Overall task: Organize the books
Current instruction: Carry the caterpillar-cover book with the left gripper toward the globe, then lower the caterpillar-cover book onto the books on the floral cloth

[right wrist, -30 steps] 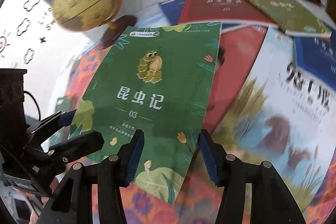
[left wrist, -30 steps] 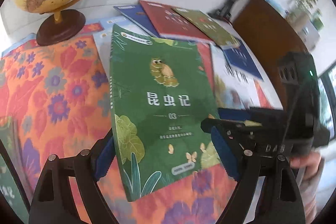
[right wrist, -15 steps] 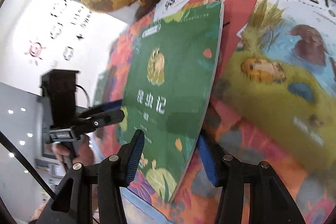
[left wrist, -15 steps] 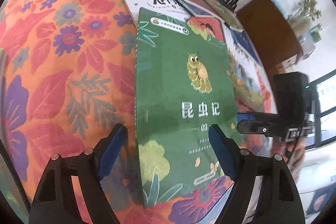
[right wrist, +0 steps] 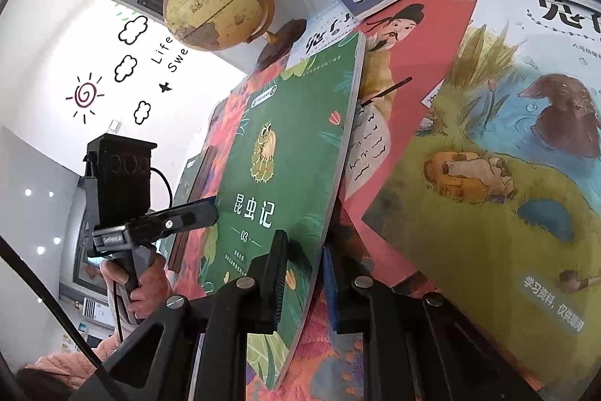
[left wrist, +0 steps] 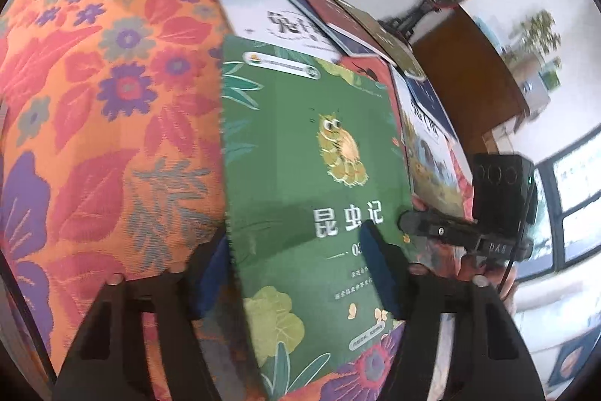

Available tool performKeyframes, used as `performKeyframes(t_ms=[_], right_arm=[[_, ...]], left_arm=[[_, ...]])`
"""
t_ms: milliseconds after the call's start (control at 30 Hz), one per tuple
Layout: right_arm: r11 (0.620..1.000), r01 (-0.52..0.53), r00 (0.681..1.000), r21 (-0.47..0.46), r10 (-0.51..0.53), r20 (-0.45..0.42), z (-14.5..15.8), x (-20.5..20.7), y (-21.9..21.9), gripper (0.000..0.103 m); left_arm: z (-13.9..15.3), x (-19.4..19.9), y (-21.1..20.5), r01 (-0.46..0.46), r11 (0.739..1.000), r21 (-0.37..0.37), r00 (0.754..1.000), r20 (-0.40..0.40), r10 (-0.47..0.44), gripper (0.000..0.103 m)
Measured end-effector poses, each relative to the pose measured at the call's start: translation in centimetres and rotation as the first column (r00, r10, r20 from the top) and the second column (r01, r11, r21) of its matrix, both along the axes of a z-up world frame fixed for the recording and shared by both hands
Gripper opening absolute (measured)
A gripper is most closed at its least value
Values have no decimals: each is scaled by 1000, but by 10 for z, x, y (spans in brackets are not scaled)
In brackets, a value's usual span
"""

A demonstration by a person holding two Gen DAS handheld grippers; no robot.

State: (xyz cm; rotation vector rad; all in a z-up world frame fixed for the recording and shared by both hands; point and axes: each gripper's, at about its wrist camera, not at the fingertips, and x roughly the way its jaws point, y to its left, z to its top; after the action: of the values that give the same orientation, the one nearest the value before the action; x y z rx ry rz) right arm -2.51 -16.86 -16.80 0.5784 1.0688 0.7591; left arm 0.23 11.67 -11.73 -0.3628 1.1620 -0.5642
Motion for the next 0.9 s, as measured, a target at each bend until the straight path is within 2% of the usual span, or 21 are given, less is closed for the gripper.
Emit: performKeyframes(t_ms=[67,233,433,633,900], right_arm=[[1000,7,1000,-6,-7,5,1,0,3,16],[999,33,999,-40,-31,31,6,5,17,17],[976,62,986,-210,-27,166,21,-10,36,19],[974,95,989,-206,-68,134,19,-7,35,19],[956,122,971,-266,-60,230,30,-18,46,19]], left_arm=[[-1,1,1,-13,1000,26,1000,13,13,45],[-1,1,-1,-12,999,45,999,31,11,43],[-2,1,1,-11,997,76,999,43,8,40],[-2,0,2,-17,995,96,999,49,13,38],[7,-5,-6,-40,985,167,997,73,28,37]])
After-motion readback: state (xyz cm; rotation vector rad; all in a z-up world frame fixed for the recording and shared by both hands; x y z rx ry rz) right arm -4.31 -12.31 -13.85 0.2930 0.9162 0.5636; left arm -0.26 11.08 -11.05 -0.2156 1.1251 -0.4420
